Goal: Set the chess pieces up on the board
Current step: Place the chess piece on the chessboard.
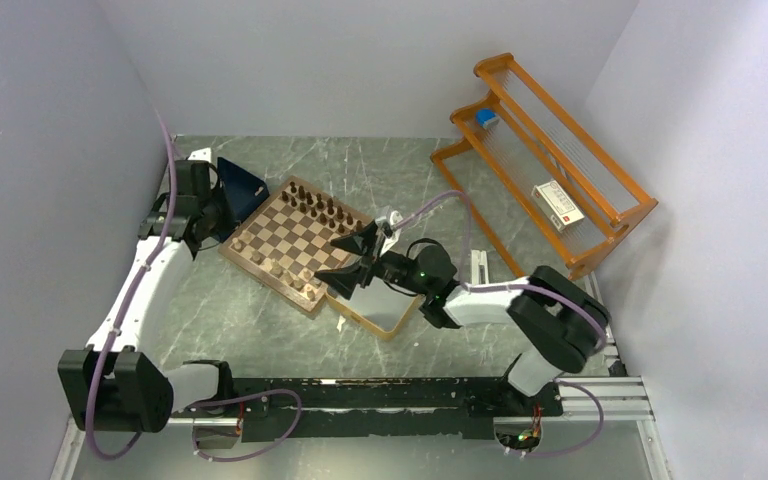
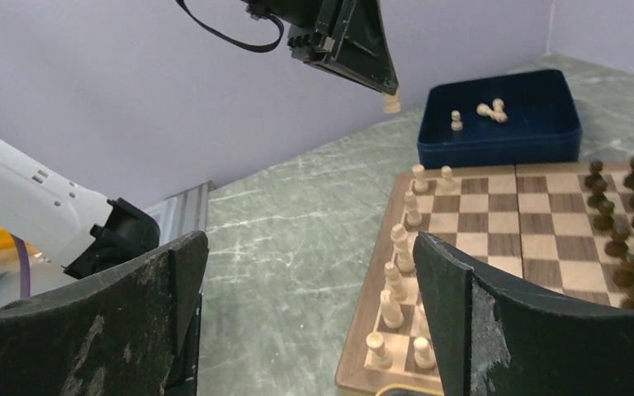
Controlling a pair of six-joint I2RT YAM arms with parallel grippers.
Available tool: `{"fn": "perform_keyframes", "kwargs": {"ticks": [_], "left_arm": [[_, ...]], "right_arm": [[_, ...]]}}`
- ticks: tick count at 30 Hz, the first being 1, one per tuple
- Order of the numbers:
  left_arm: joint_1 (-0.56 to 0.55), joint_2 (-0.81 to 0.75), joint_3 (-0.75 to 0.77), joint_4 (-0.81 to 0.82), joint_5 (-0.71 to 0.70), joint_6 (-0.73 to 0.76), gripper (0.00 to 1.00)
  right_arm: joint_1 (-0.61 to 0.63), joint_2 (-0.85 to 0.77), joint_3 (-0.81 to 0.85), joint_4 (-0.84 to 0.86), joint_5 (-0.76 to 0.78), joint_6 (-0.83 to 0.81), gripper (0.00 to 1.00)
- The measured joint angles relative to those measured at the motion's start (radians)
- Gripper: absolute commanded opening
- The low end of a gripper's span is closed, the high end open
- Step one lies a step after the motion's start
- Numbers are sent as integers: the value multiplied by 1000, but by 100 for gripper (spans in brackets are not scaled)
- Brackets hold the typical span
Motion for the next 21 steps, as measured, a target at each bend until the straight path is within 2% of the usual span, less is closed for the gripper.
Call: {"fn": "perform_keyframes", "kwargs": {"ticks": [5, 11, 21], "left_arm": [[0, 27, -38, 59, -96, 6, 7], [0, 71, -84, 97, -106, 3, 6], [-41, 99, -171, 172, -140, -71, 6]], "right_arm": [[0, -148, 5, -257, 87, -43, 100], [0, -251, 5, -441, 157, -82, 100], [0, -296, 2, -515, 190, -84, 100]]}}
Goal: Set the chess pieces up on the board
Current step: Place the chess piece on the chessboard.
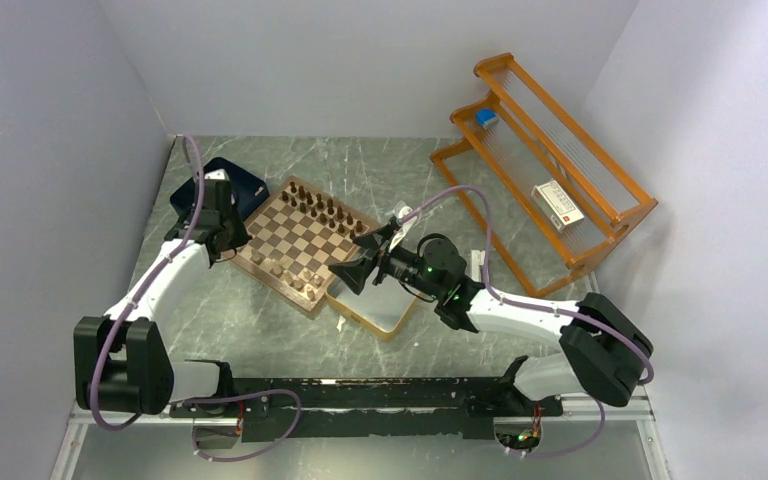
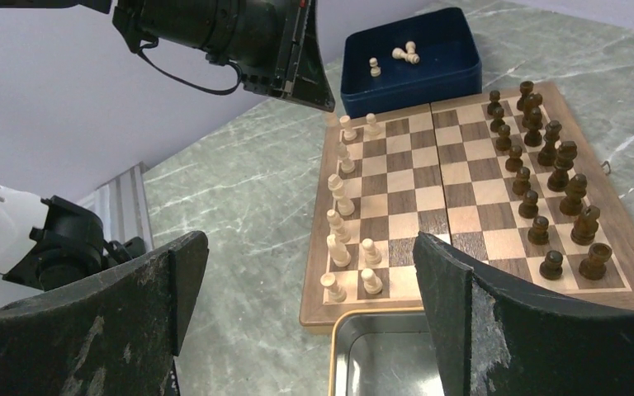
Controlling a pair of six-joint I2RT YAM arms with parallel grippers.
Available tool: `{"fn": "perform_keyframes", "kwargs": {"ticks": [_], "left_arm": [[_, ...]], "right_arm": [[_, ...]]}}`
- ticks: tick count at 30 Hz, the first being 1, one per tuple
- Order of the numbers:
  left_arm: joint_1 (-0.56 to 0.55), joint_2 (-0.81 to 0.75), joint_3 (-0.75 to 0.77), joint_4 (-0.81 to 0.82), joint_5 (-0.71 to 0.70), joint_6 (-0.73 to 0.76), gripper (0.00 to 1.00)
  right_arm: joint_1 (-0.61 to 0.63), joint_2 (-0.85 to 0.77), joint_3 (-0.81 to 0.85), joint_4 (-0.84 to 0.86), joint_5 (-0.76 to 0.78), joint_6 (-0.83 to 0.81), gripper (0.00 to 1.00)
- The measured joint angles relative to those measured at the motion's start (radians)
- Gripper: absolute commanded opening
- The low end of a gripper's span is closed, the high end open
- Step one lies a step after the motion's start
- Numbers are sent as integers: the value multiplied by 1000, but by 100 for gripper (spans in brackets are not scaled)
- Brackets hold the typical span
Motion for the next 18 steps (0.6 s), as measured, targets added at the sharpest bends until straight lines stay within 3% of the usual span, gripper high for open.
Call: {"fn": "perform_keyframes", "kwargs": {"ticks": [18], "left_arm": [[-41, 78, -64, 111, -84, -63, 6]], "right_arm": [[0, -68, -27, -41, 4, -6, 100]]}}
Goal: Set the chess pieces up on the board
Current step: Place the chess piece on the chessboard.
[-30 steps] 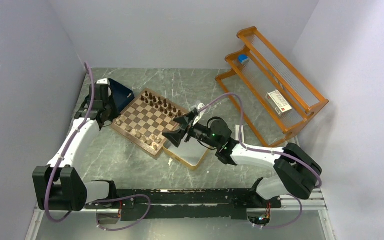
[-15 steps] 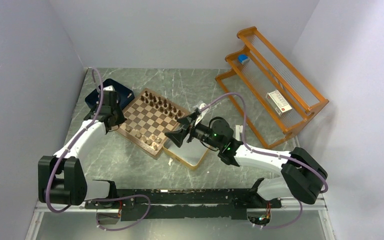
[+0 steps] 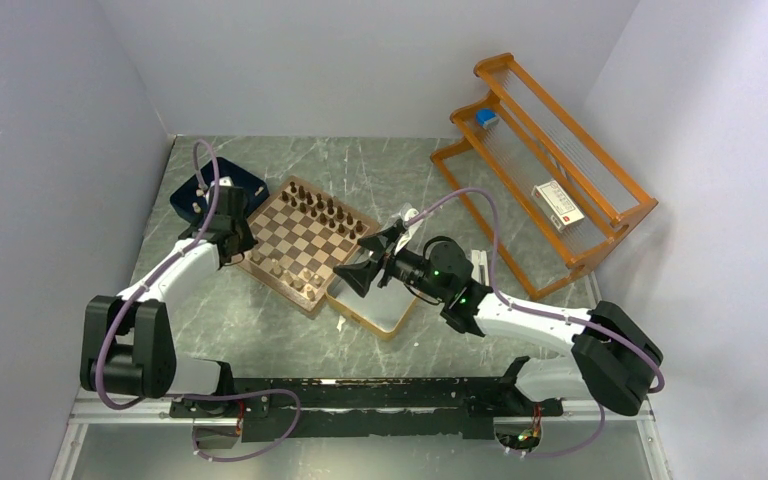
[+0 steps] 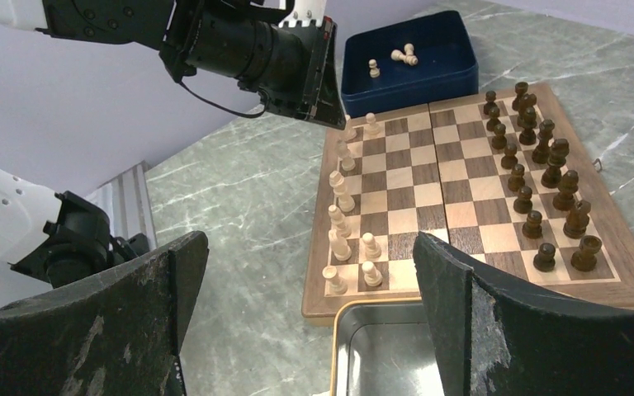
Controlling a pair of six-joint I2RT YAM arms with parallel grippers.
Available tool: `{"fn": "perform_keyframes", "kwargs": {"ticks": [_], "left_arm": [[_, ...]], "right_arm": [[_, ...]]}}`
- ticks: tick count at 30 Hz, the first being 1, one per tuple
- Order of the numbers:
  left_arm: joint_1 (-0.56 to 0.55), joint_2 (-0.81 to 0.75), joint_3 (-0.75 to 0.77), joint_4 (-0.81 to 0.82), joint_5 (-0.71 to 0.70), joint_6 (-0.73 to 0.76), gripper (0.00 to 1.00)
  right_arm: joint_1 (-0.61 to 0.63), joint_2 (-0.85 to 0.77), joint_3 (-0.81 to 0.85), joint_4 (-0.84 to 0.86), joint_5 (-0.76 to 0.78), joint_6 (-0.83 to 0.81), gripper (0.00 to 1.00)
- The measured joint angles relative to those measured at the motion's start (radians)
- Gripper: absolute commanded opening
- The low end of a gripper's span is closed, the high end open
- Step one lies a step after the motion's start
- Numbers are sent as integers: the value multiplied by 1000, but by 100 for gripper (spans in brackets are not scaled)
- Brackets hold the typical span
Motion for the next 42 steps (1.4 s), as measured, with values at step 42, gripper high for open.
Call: {"fn": "perform_keyframes", "kwargs": {"ticks": [42], "left_arm": [[-7, 83, -23, 55, -29, -34, 12]], "right_arm": [[0, -9, -2, -10, 1, -14, 100]]}}
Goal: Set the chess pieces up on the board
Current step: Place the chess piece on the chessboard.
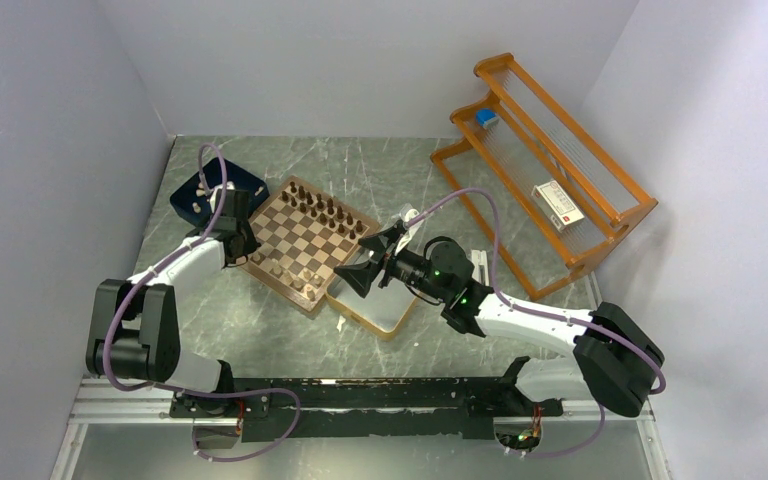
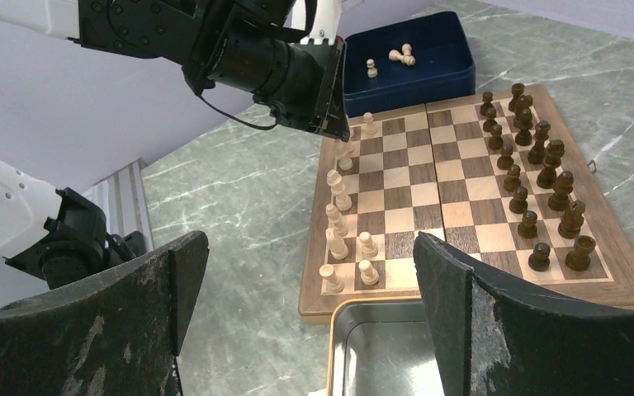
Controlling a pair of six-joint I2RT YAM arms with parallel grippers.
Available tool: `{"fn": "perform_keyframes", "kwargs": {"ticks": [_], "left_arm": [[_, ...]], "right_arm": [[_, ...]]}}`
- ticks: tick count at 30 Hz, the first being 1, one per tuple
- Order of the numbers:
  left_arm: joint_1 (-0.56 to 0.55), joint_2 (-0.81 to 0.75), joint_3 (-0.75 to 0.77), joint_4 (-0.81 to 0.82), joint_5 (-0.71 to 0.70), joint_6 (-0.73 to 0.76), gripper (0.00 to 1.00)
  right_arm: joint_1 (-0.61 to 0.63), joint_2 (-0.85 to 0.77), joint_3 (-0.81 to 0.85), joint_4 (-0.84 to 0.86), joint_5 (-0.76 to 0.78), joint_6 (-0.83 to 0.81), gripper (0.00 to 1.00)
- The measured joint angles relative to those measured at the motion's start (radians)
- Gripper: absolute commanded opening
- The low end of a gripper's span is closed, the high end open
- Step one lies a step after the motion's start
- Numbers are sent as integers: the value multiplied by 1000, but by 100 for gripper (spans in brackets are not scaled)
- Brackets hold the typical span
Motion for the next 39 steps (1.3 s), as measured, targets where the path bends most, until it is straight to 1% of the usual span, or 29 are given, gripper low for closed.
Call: {"fn": "perform_keyframes", "kwargs": {"ticks": [9, 19, 28, 32, 34, 36, 37, 39], "left_arm": [[-5, 4, 3, 1, -10, -1, 22], [-10, 6, 24, -35, -21, -10, 26], [-10, 5, 101, -88, -32, -7, 31], [-10, -9, 143, -112, -34, -2, 37], [-10, -19, 167, -125, -35, 5, 43], [-10, -26, 200, -139, -37, 20, 51], [-10, -26, 217, -148, -40, 26, 52], [-1, -26, 261, -160, -43, 48, 50]], "right_arm": [[0, 0, 0, 0, 0, 0, 100], [0, 0, 0, 0, 0, 0, 100], [0, 0, -4, 1, -1, 0, 100], [0, 0, -5, 1, -2, 1, 100], [0, 0, -5, 1, -2, 1, 100], [0, 0, -5, 0, -3, 3, 100], [0, 0, -5, -1, -3, 6, 100], [0, 0, -5, -8, -1, 15, 100]]}}
